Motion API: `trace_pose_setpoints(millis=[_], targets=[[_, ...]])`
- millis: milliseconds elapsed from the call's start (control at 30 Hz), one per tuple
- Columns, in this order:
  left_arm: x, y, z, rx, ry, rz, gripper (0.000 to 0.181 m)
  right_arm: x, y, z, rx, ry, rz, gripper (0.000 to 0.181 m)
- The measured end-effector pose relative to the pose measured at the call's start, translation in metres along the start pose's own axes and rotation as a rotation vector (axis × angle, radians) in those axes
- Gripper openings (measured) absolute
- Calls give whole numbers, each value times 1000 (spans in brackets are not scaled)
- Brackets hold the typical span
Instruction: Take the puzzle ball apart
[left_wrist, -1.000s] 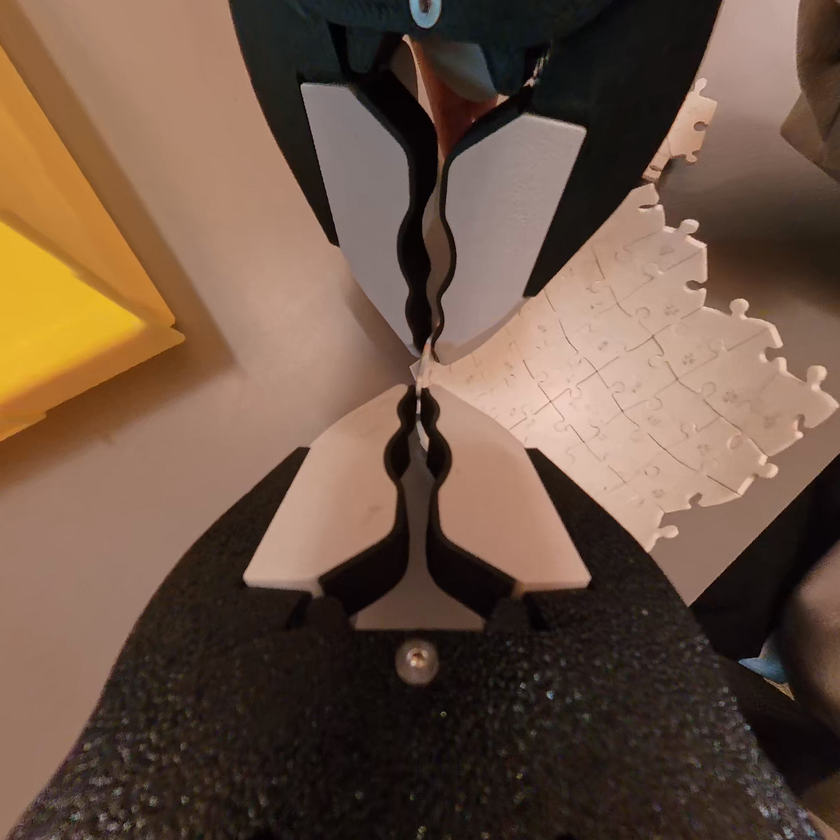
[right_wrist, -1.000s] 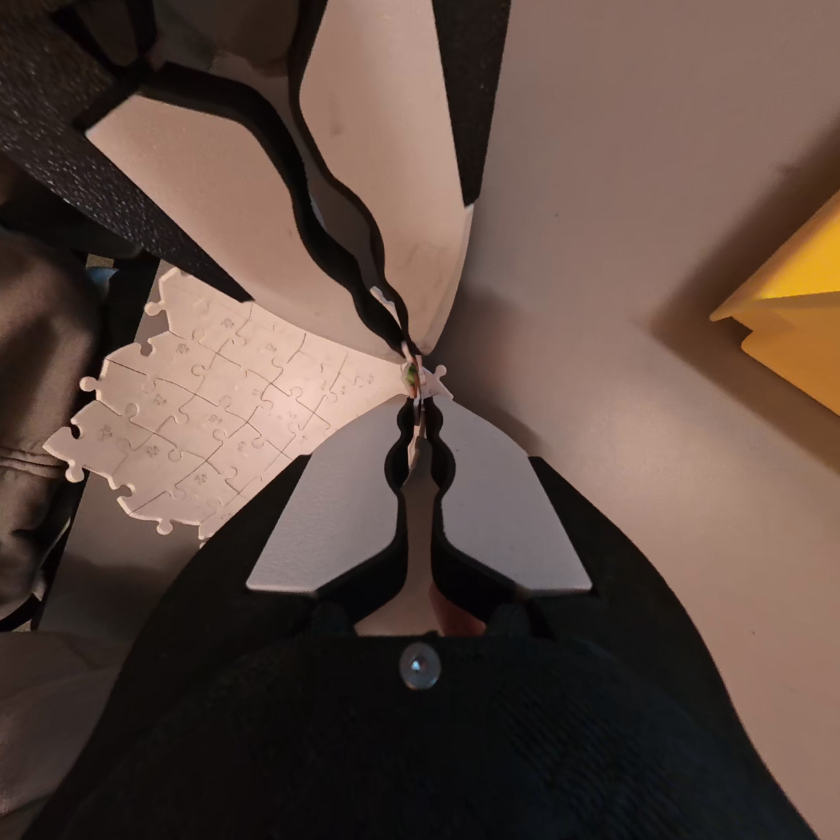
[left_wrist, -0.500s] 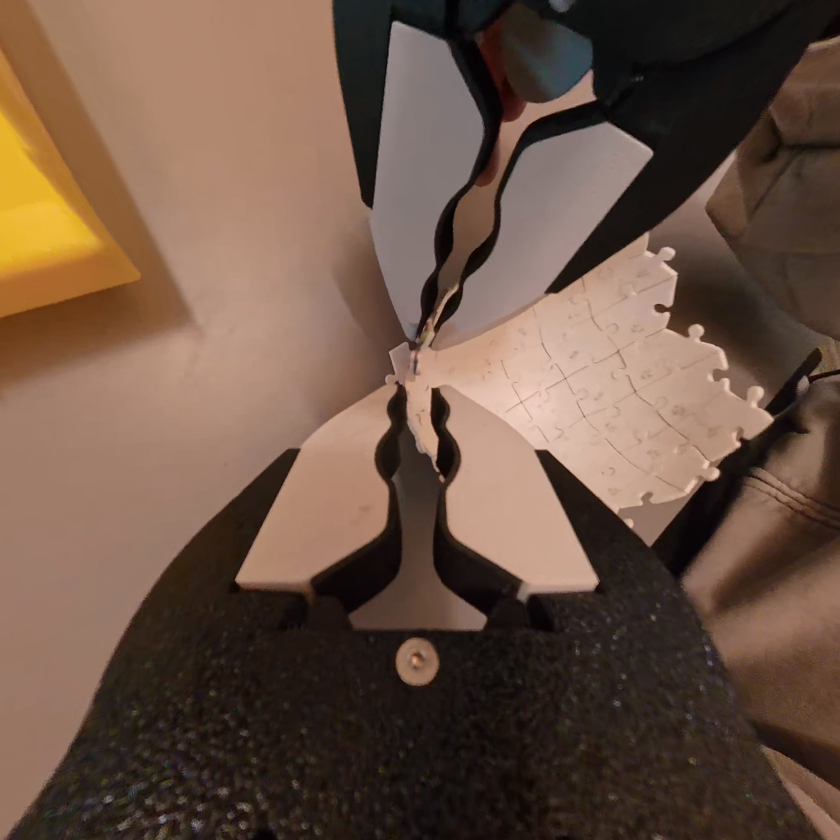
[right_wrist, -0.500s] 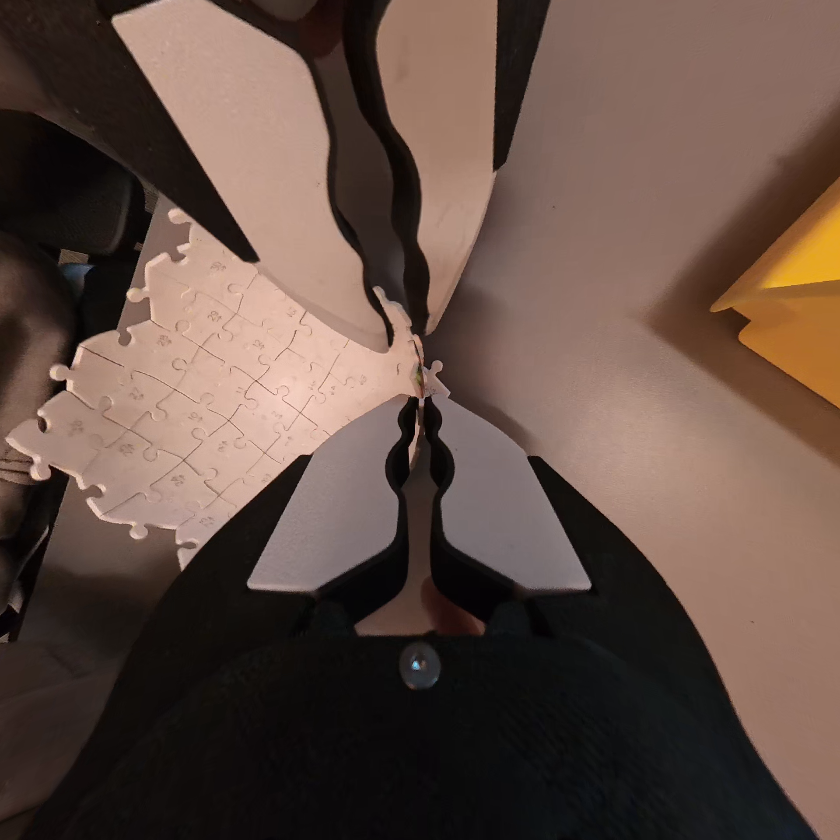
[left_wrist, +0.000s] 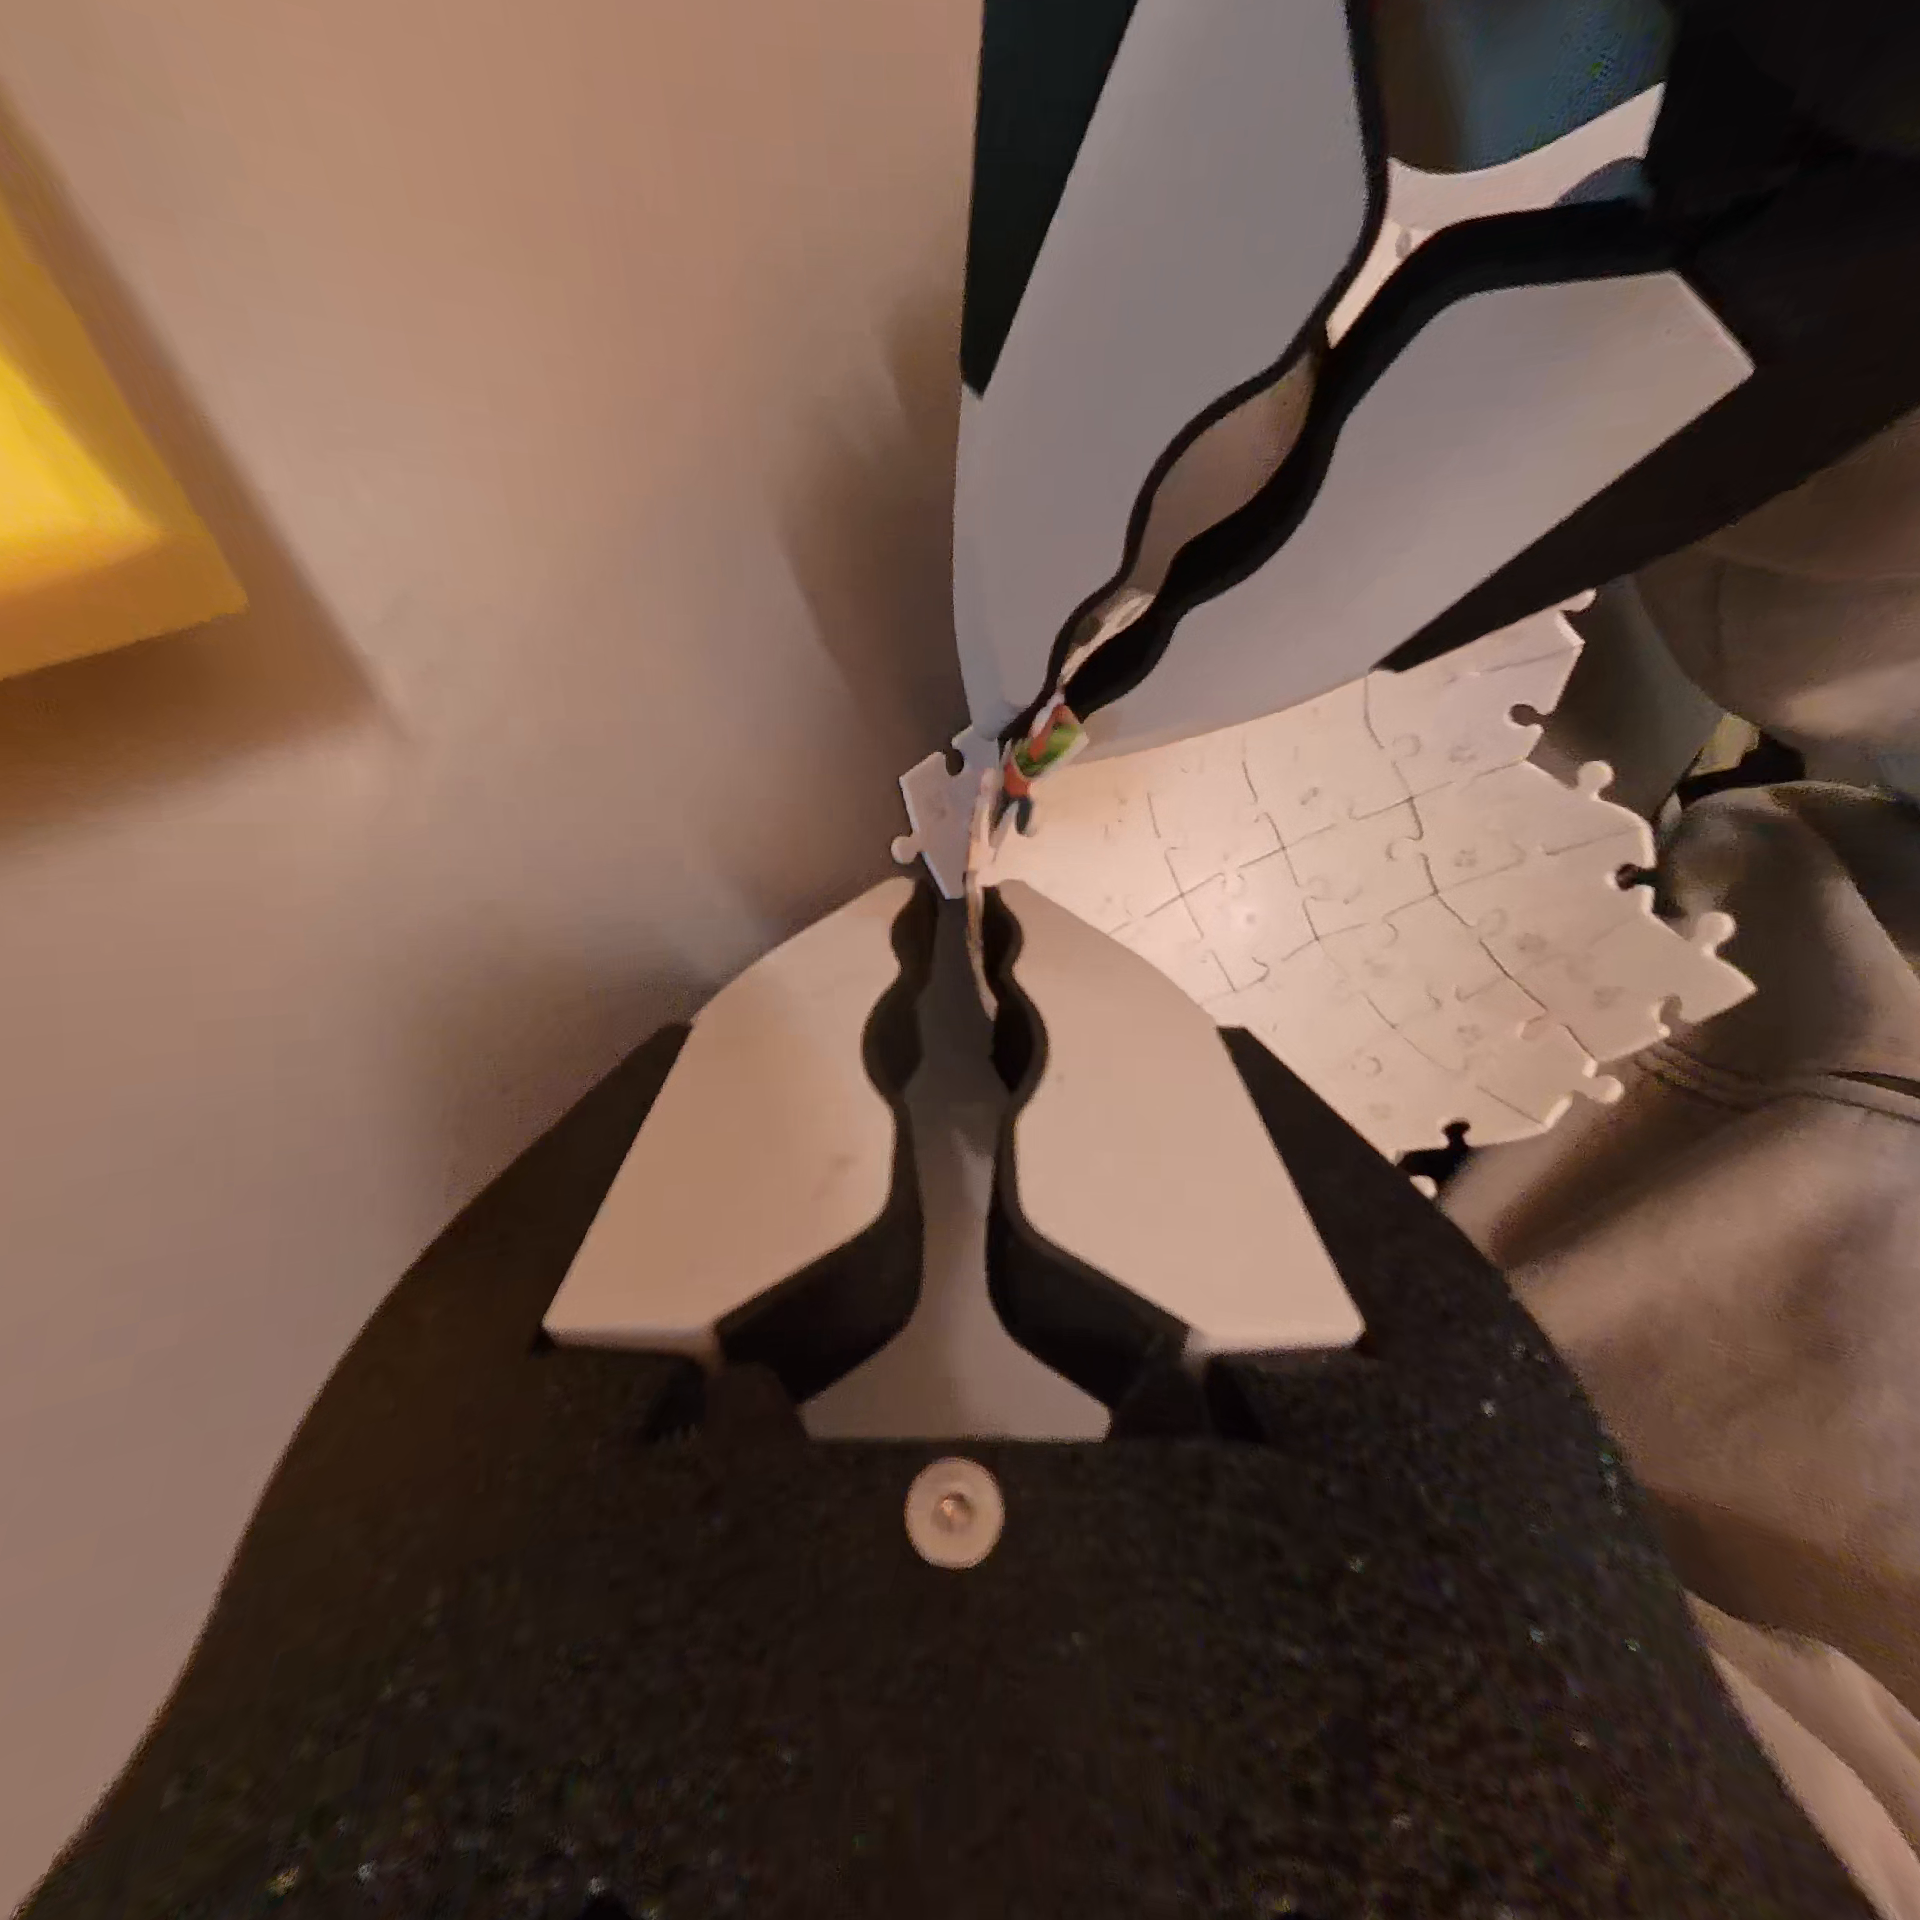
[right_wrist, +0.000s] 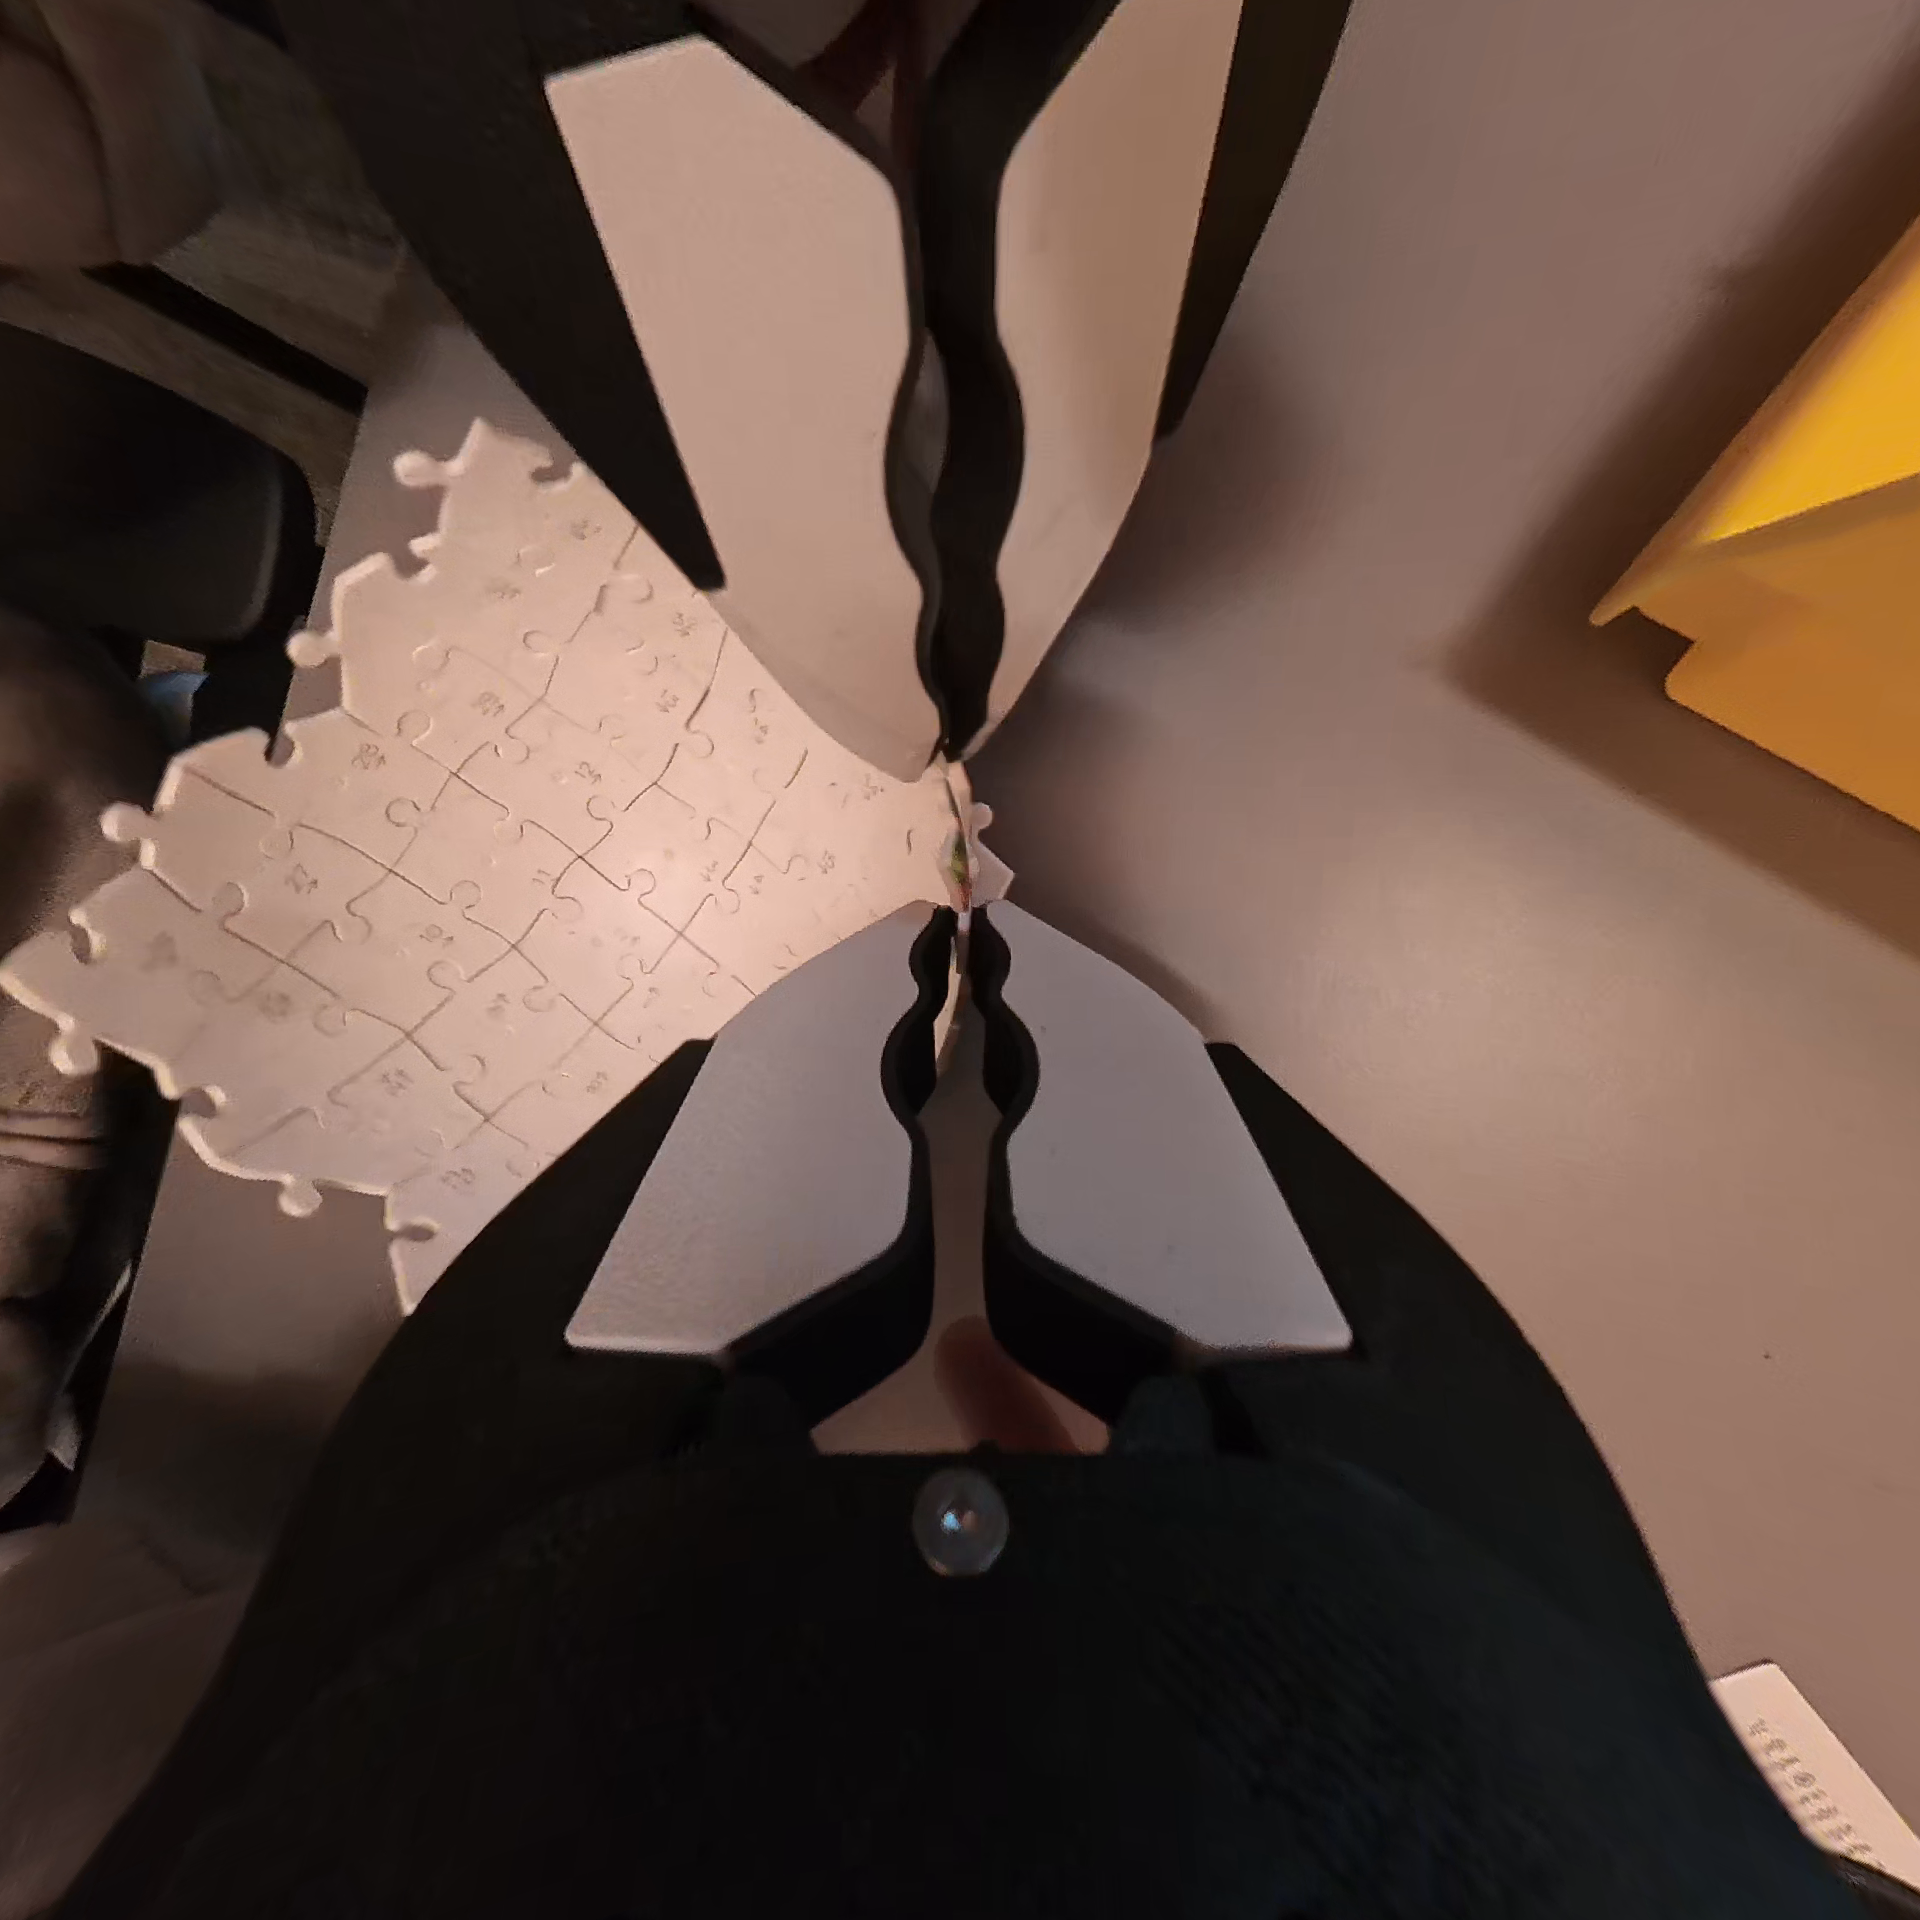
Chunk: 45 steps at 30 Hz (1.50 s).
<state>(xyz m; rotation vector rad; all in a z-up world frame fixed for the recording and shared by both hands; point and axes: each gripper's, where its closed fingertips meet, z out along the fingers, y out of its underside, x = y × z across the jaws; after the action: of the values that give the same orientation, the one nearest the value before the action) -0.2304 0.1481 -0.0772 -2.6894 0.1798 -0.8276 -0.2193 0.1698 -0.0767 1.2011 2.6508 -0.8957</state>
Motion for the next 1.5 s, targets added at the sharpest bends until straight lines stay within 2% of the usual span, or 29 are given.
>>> trace_pose_setpoints(millis=[33, 667, 967, 1200, 1500], targets=[[1, -1, 0, -1, 3, 11, 2, 0, 1, 0, 0, 2, 5, 3], [0, -8, -3, 45, -79, 194, 2, 5, -1, -5, 52, 24, 100, 3], [-1, -12, -4, 56, -93, 178, 1, 8, -7, -10, 84, 82, 21, 14], [-2, -13, -4, 56, -106, 176, 1, 6, -9, -9, 62, 94, -26, 3], [-2, -14, -4, 62, -106, 174, 1, 8, -9, -10, 68, 94, -14, 7]])
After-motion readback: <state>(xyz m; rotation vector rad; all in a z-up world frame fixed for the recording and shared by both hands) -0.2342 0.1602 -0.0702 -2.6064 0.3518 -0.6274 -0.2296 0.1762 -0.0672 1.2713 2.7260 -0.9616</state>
